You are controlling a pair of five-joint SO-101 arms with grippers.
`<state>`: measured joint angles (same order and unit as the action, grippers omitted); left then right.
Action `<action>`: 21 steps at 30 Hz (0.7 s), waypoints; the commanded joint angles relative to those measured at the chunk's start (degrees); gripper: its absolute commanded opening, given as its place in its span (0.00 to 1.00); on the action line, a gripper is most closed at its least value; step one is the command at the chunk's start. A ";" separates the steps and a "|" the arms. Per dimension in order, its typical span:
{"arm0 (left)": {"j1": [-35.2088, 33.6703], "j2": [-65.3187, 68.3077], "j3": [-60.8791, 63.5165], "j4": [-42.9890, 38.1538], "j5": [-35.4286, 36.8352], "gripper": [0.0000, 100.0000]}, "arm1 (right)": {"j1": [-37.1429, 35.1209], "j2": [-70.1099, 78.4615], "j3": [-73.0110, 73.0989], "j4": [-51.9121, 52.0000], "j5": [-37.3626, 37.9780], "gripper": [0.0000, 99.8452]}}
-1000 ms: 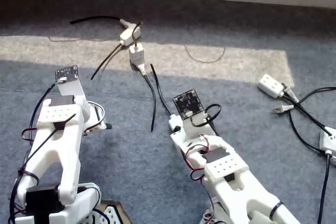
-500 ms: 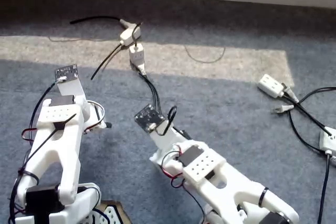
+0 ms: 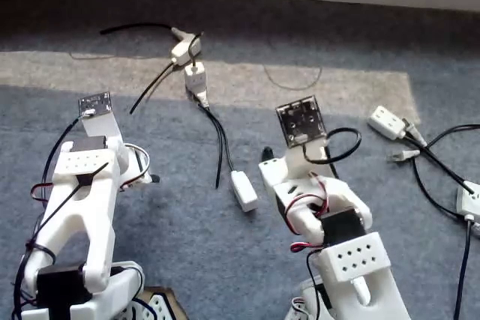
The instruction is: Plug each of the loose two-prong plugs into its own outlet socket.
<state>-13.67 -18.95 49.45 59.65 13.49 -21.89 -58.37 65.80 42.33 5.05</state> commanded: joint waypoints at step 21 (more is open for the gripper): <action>0.84 -0.22 -0.13 -0.79 0.35 0.26 | -22.02 16.40 4.97 -12.18 -0.62 0.31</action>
<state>-13.67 -18.95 49.45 59.65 13.49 -43.16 -38.68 75.38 27.12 5.05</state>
